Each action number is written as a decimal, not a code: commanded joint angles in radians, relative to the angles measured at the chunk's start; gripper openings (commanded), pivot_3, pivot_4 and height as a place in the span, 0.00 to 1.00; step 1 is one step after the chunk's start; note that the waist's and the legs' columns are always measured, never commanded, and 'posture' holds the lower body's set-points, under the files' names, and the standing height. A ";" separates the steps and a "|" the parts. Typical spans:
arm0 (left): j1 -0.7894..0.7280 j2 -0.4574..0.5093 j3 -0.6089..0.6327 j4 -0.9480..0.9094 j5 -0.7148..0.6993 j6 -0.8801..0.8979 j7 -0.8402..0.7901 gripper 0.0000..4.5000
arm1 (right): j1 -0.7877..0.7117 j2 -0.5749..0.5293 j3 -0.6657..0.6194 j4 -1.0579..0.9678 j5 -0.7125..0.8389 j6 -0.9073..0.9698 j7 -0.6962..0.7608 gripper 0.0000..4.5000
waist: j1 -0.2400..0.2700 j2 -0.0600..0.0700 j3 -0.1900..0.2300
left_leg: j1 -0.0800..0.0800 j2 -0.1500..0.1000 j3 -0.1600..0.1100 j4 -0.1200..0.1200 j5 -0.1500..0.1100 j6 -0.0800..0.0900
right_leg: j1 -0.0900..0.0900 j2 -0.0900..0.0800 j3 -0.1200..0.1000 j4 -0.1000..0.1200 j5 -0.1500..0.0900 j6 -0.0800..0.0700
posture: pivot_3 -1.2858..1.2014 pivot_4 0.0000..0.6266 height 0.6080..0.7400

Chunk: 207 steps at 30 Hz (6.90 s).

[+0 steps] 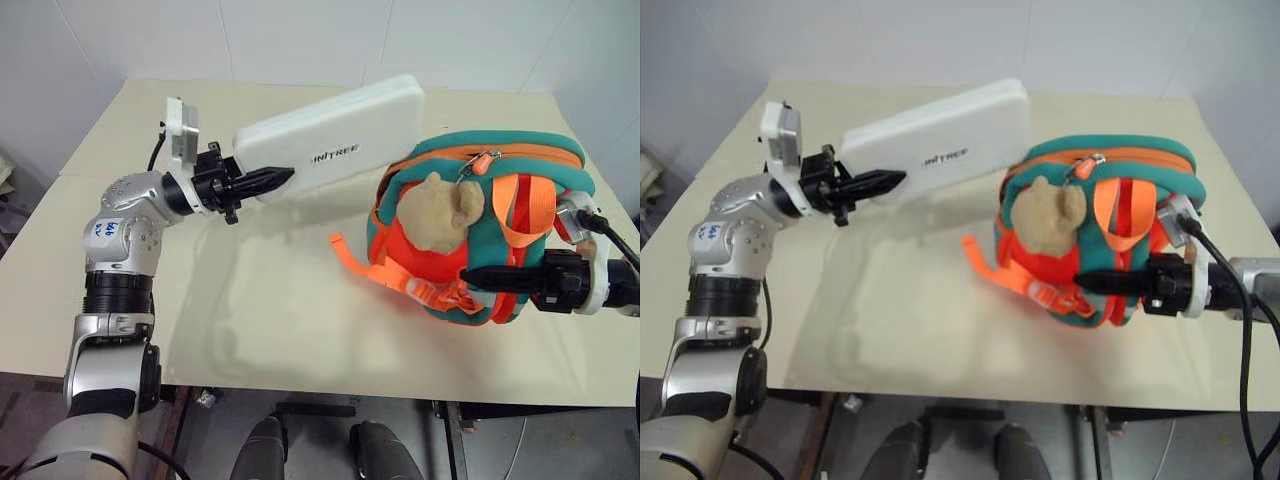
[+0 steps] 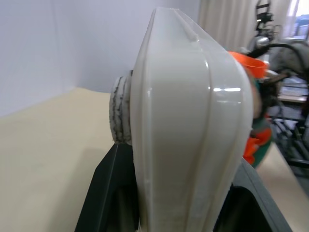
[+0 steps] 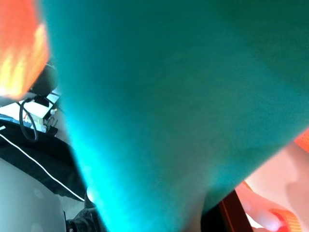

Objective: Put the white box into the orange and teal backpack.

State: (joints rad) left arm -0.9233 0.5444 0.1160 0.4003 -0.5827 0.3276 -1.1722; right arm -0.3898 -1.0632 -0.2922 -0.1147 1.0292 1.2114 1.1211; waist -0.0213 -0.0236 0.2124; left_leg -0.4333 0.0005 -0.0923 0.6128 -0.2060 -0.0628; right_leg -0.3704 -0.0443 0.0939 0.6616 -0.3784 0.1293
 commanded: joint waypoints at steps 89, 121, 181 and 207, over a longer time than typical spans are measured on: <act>-0.361 -0.366 -0.278 0.335 0.461 -0.085 -0.091 0.86 | 0.092 0.088 -0.087 -0.143 0.150 -0.002 -0.149 0.00 | 0.010 0.000 0.000 | -0.005 -0.003 -0.003 0.002 0.004 0.002 | -0.004 -0.001 -0.002 0.004 0.002 0.003 | 0.52 0.24 1.00; -0.113 -0.308 -0.361 -0.267 0.335 -0.042 0.020 0.86 | 0.037 0.101 0.018 -0.057 0.058 -0.069 -0.080 0.00 | -0.005 0.000 0.000 | -0.003 -0.004 -0.004 0.007 0.007 0.002 | -0.001 -0.001 -0.001 0.011 0.002 0.003 | 0.52 0.24 1.00; -0.311 -0.153 -0.125 0.637 0.468 -0.425 -0.006 0.10 | 0.101 0.148 -0.026 -0.132 0.172 -0.062 -0.201 0.00 | 0.014 0.000 0.000 | -0.004 -0.004 -0.005 0.003 0.010 0.005 | -0.004 -0.001 -0.001 0.009 0.008 0.006 | 0.52 0.24 1.00; -0.274 -0.294 -0.284 0.676 0.670 -0.424 0.134 0.10 | 0.070 0.162 -0.020 -0.121 0.169 -0.061 -0.206 0.00 | 0.020 0.000 0.000 | -0.005 -0.006 -0.005 0.003 0.011 0.005 | -0.003 -0.002 -0.001 0.008 0.008 0.006 | 0.52 0.24 1.00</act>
State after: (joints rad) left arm -1.2106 0.2446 -0.1578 1.1115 0.0852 -0.1095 -1.0043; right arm -0.3168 -0.9022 -0.2829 -0.2162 1.1783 1.1567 0.9058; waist -0.0014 -0.0238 0.2120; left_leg -0.4381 -0.0051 -0.0969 0.6156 -0.1954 -0.0578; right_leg -0.3737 -0.0459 0.0927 0.6699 -0.3709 0.1354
